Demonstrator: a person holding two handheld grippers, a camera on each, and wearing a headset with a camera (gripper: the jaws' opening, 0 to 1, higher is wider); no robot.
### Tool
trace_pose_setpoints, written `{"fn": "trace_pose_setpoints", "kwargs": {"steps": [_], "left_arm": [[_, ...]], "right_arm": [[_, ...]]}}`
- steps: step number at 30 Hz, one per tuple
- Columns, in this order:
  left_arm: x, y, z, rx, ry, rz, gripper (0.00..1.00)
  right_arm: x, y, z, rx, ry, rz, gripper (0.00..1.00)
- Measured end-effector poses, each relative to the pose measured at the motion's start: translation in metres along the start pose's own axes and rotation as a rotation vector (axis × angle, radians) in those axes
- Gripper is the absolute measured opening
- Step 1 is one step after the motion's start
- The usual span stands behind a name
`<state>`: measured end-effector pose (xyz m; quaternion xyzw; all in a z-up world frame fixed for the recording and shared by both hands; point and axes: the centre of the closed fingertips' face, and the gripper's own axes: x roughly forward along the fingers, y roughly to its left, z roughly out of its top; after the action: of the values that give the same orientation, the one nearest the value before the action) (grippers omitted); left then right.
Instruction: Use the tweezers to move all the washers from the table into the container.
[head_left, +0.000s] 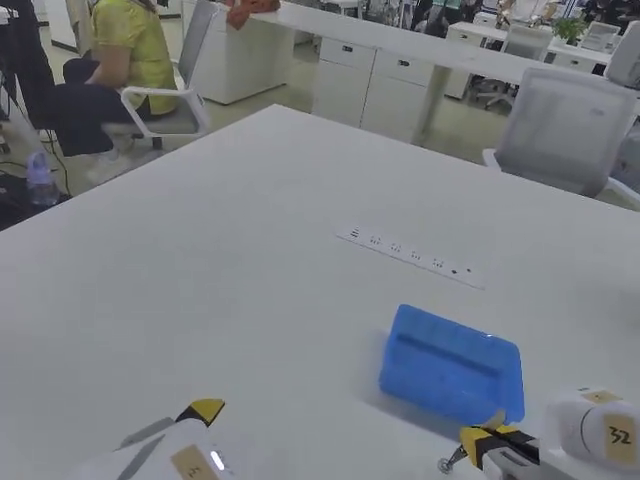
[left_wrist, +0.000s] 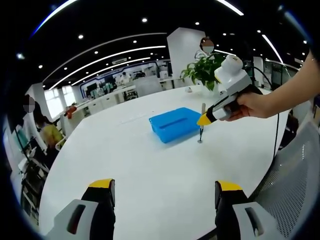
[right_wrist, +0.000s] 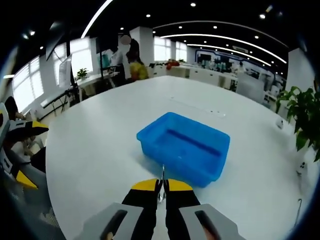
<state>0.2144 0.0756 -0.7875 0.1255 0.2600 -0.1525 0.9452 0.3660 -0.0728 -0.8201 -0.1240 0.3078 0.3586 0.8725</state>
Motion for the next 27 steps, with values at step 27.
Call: {"fn": "trace_pose_setpoints", "kwargs": {"steps": [27], "left_arm": [[0.0,0.002,-0.002,0.005,0.006,0.011,0.83]], "right_arm": [[-0.016,-0.021,0.071,-0.055,-0.131,-0.03,0.01]]}}
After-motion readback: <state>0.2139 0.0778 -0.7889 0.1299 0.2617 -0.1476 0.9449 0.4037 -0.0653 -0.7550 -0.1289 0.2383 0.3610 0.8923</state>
